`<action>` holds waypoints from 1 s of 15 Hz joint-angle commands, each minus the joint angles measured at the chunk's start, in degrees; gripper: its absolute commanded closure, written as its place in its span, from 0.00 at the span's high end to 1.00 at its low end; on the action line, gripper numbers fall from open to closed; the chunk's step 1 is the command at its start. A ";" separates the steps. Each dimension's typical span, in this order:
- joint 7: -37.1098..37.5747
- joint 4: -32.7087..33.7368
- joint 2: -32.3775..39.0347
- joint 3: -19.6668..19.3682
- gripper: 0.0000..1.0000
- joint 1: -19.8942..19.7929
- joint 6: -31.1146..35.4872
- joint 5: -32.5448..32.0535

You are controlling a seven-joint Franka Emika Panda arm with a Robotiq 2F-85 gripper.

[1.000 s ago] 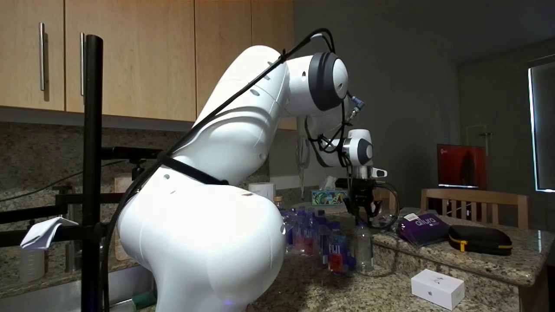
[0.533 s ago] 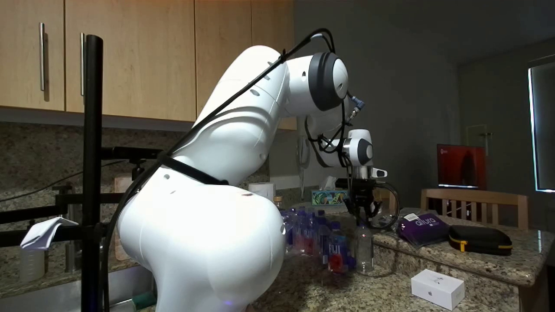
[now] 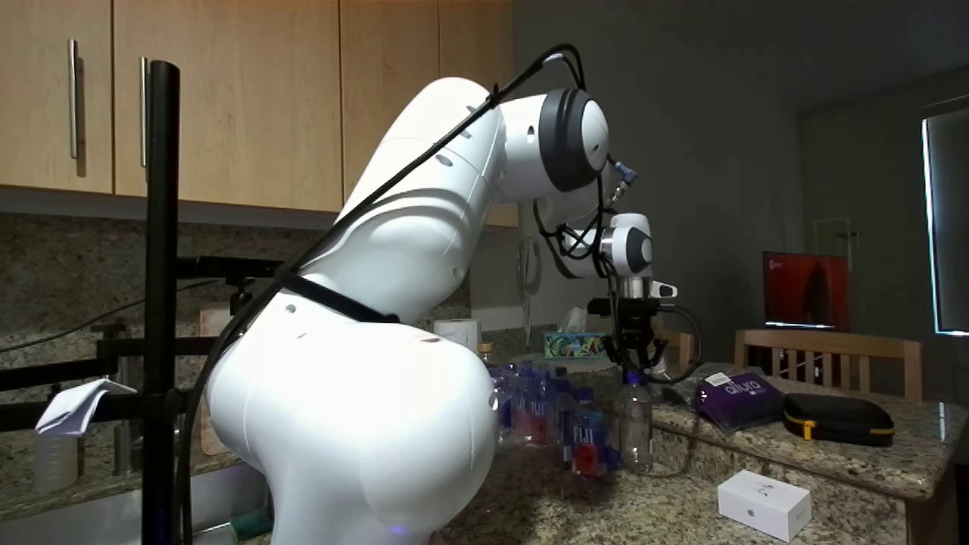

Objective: Pick up the bottle from the bottom deck of the countertop and put it on the top deck of the countertop.

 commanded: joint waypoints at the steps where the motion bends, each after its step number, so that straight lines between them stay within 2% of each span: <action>1: -3.53 5.13 0.30 1.70 0.14 -0.33 -6.44 0.58; 8: -3.87 21.35 6.12 2.78 0.14 2.70 -14.09 -0.80; 15: -4.73 42.83 19.81 2.42 0.14 5.53 -20.78 -0.98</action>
